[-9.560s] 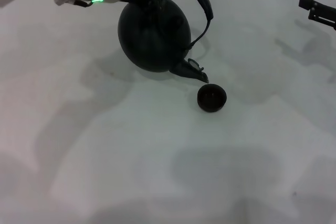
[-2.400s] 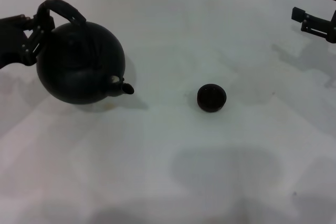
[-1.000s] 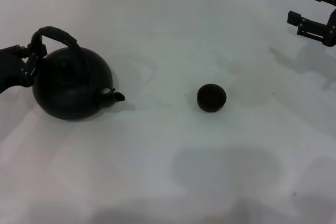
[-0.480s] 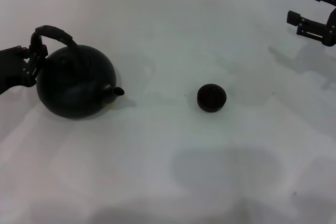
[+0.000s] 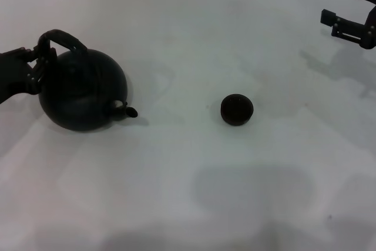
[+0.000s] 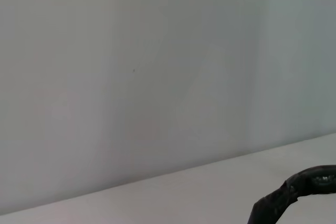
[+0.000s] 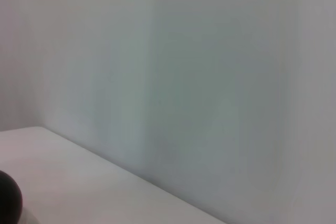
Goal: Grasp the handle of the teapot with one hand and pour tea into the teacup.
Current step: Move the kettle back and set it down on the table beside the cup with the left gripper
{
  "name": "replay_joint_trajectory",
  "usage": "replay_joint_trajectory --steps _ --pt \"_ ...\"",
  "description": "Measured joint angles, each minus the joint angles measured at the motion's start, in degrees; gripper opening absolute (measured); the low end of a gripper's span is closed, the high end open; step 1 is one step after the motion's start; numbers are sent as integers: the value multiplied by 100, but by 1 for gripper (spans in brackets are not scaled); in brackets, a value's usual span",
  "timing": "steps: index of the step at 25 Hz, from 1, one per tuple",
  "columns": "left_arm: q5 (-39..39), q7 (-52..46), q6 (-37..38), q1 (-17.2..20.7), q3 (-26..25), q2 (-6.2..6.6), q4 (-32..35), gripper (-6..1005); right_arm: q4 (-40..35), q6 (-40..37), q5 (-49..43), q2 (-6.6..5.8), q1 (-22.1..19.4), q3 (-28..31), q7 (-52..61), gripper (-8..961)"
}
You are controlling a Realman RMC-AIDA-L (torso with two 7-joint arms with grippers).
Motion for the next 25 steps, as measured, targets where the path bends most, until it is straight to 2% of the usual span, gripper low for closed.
replay_joint_trajectory --steps 13,24,25 --pt "18 128 2 2 -31 -24 27 212 -5 -33 0 0 20 18 -14 826" --pt "-82 395 244 116 -30 -48 61 751 -1 -33 0 -17 20 42 -10 826" --pt "-183 457 373 181 -31 -48 71 755 13 -33 0 -25 20 43 -5 826"
